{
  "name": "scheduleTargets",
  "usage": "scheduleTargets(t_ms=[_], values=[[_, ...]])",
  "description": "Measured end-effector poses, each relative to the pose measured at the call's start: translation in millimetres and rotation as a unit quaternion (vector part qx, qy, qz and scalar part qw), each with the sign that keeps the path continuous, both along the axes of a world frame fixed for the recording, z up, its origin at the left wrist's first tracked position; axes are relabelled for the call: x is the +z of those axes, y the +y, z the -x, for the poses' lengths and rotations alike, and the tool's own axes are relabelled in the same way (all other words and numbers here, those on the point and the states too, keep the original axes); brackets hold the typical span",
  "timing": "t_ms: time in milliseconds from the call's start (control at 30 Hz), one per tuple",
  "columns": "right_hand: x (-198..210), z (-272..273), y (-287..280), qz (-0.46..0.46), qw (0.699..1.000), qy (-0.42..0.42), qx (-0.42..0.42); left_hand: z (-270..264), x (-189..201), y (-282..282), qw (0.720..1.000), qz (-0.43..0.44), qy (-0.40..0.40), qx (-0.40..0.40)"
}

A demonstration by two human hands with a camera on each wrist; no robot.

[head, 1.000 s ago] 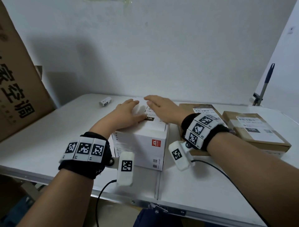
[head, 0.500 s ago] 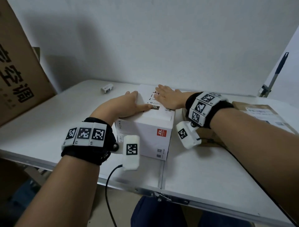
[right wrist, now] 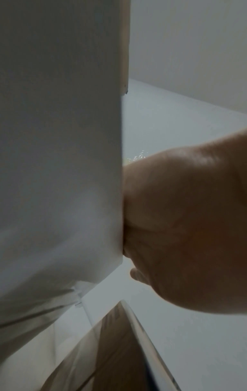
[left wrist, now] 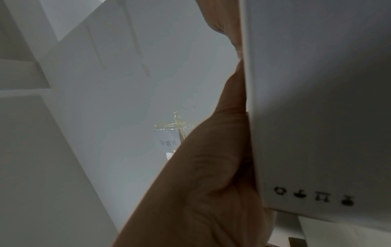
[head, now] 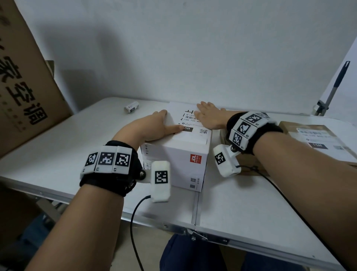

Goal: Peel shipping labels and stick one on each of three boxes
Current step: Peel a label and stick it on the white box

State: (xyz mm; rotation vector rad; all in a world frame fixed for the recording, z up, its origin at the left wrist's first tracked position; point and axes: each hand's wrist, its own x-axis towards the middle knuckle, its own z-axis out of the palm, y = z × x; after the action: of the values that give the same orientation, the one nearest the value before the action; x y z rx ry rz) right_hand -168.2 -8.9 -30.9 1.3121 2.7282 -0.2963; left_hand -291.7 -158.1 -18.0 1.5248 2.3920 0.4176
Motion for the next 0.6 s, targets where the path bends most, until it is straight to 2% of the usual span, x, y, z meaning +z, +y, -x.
scheduleTargets(t_ms=[200, 367, 500, 600], values=[[-6.3, -1.5, 12.9, 0.020, 1.000, 0.010, -0.009, 1.2, -1.9, 1.0, 1.000, -0.011, -0.019, -0.004], [7.5, -27.7, -0.5, 0.023, 0.999, 0.014, -0.018, 7.9, -4.2, 0.5, 0.999, -0.022, -0.042, -0.007], [16.9, -38.9, -4.9, 0.040, 0.998, 0.038, -0.032, 14.0, -0.4, -2.2, 0.998, -0.012, -0.053, -0.029], [25.9, -36.4, -13.2, 0.037, 0.996, 0.079, -0.005, 23.2, 2.1, -5.2, 0.996, 0.002, -0.076, -0.052]])
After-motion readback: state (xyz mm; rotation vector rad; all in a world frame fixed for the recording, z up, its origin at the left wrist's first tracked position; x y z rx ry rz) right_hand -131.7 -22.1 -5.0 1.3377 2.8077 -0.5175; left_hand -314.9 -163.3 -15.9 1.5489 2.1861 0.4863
